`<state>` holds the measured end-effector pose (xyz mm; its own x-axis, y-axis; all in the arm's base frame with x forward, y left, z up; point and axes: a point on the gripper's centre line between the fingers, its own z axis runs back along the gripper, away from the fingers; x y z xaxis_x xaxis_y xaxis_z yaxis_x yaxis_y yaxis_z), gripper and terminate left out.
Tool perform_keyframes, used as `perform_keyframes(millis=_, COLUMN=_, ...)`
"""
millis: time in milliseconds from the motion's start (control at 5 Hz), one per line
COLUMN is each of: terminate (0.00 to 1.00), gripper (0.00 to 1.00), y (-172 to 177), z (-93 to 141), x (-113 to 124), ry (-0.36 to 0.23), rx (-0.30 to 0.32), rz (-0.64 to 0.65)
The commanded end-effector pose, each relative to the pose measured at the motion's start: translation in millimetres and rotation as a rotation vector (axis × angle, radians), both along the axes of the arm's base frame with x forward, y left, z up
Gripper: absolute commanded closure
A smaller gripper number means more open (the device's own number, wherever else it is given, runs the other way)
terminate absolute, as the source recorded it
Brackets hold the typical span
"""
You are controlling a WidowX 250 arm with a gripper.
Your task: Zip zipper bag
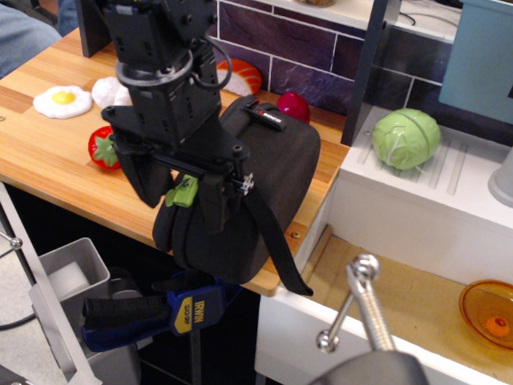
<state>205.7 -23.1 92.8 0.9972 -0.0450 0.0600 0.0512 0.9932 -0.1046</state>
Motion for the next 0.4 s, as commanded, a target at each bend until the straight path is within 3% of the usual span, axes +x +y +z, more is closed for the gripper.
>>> perform_keyframes(millis=0, terminate=0.00, gripper=1.00, y=-4.2, z=4.7, x=3.8, ry=-0.045, rx=-0.014, rz=0.009)
perform_keyframes(millis=200, terminate=0.00, gripper=1.00, y=-2.7, z=9.4, x=5.0, ry=-0.057, rx=-0.017, rz=0.023)
